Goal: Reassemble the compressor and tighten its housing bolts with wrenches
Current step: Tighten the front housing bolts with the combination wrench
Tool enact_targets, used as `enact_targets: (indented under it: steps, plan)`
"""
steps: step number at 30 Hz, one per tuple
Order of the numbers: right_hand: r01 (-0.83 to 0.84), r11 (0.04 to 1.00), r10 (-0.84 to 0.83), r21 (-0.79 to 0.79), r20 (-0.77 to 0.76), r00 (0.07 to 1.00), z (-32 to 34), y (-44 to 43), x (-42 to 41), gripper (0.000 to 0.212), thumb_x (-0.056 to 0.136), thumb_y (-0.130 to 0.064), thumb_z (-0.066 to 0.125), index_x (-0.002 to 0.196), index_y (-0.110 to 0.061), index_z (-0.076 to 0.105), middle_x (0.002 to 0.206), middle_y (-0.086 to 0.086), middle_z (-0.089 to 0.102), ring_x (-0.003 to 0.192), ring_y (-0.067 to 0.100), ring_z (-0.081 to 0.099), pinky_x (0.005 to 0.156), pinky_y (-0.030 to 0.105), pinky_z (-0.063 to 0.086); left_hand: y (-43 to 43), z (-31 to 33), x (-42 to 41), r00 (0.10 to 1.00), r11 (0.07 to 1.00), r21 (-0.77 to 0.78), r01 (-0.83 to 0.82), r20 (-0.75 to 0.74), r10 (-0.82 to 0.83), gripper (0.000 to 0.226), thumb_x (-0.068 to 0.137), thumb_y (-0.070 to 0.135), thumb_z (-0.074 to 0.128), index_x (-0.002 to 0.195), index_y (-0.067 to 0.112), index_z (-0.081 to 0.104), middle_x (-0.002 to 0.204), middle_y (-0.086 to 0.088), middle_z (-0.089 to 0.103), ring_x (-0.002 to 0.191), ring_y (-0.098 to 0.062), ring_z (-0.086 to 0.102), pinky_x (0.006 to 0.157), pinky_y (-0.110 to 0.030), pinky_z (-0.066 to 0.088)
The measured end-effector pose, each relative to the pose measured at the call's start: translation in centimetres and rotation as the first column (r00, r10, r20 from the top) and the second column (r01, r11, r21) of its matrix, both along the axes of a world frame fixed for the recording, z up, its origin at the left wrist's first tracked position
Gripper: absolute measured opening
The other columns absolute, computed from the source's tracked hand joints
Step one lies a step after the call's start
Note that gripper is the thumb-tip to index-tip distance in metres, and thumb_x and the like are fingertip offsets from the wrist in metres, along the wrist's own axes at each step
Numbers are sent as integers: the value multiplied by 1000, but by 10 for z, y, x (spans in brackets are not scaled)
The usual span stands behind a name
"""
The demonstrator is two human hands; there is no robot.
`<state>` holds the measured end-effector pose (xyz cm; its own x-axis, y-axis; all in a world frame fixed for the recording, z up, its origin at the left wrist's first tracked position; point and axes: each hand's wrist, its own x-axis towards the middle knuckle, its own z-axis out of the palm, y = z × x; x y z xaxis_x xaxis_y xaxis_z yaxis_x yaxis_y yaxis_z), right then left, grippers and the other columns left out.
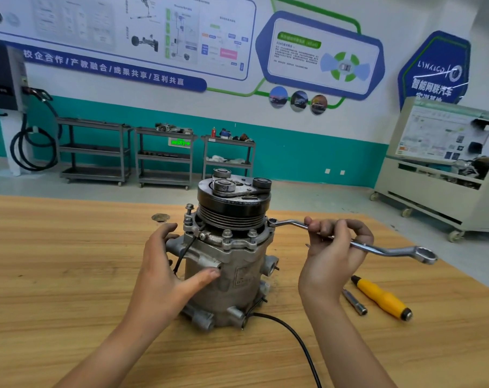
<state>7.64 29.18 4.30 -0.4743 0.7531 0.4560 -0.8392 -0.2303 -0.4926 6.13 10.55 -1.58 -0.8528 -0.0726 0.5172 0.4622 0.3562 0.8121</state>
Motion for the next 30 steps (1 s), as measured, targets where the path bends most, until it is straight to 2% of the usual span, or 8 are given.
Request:
enact_targets:
  steps: [6,11,14,16,20,26,28,30]
  plan:
    - [152,941,-124,303,-110,986,-16,-7,5,16,93,-5,37,98,-20,39,70,-11,58,72,8,58,79,23,51,0,0,-1,1000,1000,0,-4,-3,4,107,40,65,68,133,26,31,133,-1,43,122,-20,44,102,-46,41]
    - [292,793,-199,535,-224,954,-25,-15,3,15,91,-14,39,106,-19,36,83,-20,57,82,-2,57,83,17,48,-1,0,-1,1000,1000,-3,-3,-14,3,105,41,64,69,132,28,31,133,0,43,122,-19,44,102,-45,41]
    - [350,685,-250,638,-246,937,-27,-15,2,10,99,-28,41,103,-19,44,87,-8,55,85,-4,56,81,15,47,-1,0,0,1000,1000,-2,4,-21,-4,99,40,66,67,126,36,27,130,3,42,121,-16,43,101,-43,41]
    - [397,583,-298,709,-268,916,-28,-15,3,23,100,-34,39,105,-13,48,89,-7,55,85,-1,54,79,11,46,-1,0,0,1000,1000,1,8,-22,-8,99,40,66,67,125,35,27,130,2,43,121,-16,44,101,-44,41]
    - [475,428,-327,769,-358,875,-30,-21,4,22,100,-25,39,104,-7,51,89,2,59,83,6,52,80,8,42,-1,1,0,1000,1000,-10,2,-26,-3,106,41,64,67,132,26,31,132,-1,44,122,-16,43,102,-41,41]
    - [539,196,-413,819,-430,803,-41,-36,-2,29,101,-23,39,108,-5,60,80,14,60,83,16,48,71,25,43,-1,0,0,1000,1000,-7,9,-16,-9,107,40,61,69,134,24,31,130,-1,45,119,-14,44,98,-36,41]
    - [546,180,-431,818,-433,792,-41,-40,-4,35,100,-24,39,107,-1,64,83,12,59,84,17,48,70,31,44,-1,0,-1,1000,1000,0,10,-12,-10,107,40,62,68,133,25,30,129,0,46,118,-14,44,97,-33,40]
    - [538,253,-404,804,-417,814,-37,-42,-3,27,100,-23,39,108,-6,58,90,5,57,85,14,49,72,27,45,-2,0,-1,1000,1000,9,14,-11,-14,108,39,64,68,133,27,30,129,0,46,119,-14,45,98,-37,41]
